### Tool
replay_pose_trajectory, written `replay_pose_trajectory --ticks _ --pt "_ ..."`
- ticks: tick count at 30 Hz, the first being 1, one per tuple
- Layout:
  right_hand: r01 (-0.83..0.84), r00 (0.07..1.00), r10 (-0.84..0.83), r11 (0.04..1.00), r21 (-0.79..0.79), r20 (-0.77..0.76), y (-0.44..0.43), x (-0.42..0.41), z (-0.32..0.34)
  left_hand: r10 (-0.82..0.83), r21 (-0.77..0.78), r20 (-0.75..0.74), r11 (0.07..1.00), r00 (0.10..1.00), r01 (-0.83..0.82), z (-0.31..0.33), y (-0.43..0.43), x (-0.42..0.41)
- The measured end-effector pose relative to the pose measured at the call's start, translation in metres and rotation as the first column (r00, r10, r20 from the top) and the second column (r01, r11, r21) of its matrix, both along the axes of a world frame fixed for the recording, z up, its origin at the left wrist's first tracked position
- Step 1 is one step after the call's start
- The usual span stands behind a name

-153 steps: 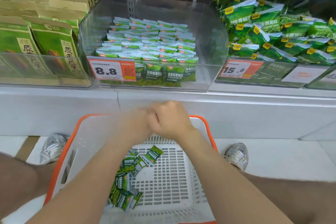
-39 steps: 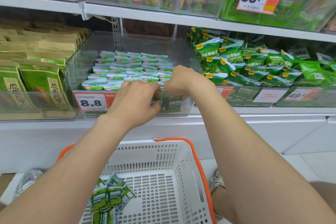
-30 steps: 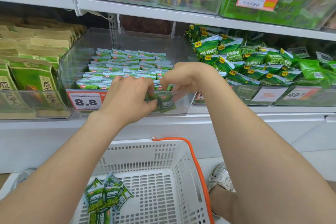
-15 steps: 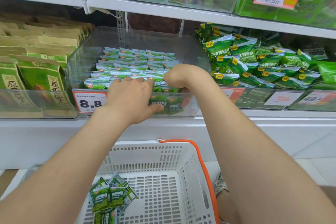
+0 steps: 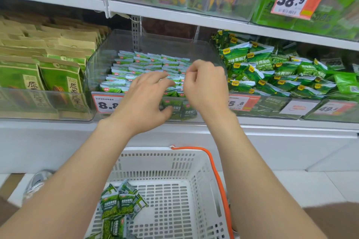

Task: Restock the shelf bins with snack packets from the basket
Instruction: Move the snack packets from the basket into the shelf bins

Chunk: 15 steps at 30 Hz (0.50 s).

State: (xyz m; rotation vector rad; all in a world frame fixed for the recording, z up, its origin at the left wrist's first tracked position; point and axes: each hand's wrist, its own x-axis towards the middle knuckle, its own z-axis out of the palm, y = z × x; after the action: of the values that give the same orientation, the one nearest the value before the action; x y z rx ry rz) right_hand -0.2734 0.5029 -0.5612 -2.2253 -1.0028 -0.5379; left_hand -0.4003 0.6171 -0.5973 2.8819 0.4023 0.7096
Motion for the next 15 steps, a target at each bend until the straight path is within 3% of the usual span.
replay_pose_trajectory --ticks 3,6,8,10,12,15 --pt "-0.191 0.965 0.156 0.969 0.156 0.209 -0.009 -0.023 -0.029 -0.051 0.083 0.359 0.996 0.932 0.023 -0.016 -0.011 -0.01" --pt "-0.322 0.911 0.309 0.947 0.004 0.273 -0.018 -0.037 -0.075 0.013 0.101 0.478 0.993 0.878 -0.069 -0.05 -0.022 -0.023" --pt "-0.339 0.909 0.373 0.922 -0.188 0.187 -0.023 -0.042 -0.11 0.038 0.051 0.337 0.997 0.941 -0.059 -0.082 -0.019 -0.032" --pt "-0.372 0.905 0.425 0.797 -0.476 0.005 -0.026 -0.049 -0.139 0.078 -0.128 -0.01 0.989 0.997 -0.079 -0.115 -0.01 -0.043" --pt "-0.42 0.875 0.458 0.565 -0.71 -0.154 -0.027 -0.061 -0.163 0.036 -0.239 -0.376 0.962 0.926 -0.134 -0.15 -0.003 -0.058" --pt "-0.496 0.845 0.397 0.333 -0.802 -0.358 -0.024 -0.084 -0.196 -0.048 -0.307 -0.624 0.933 0.78 -0.189 -0.197 -0.002 -0.082"
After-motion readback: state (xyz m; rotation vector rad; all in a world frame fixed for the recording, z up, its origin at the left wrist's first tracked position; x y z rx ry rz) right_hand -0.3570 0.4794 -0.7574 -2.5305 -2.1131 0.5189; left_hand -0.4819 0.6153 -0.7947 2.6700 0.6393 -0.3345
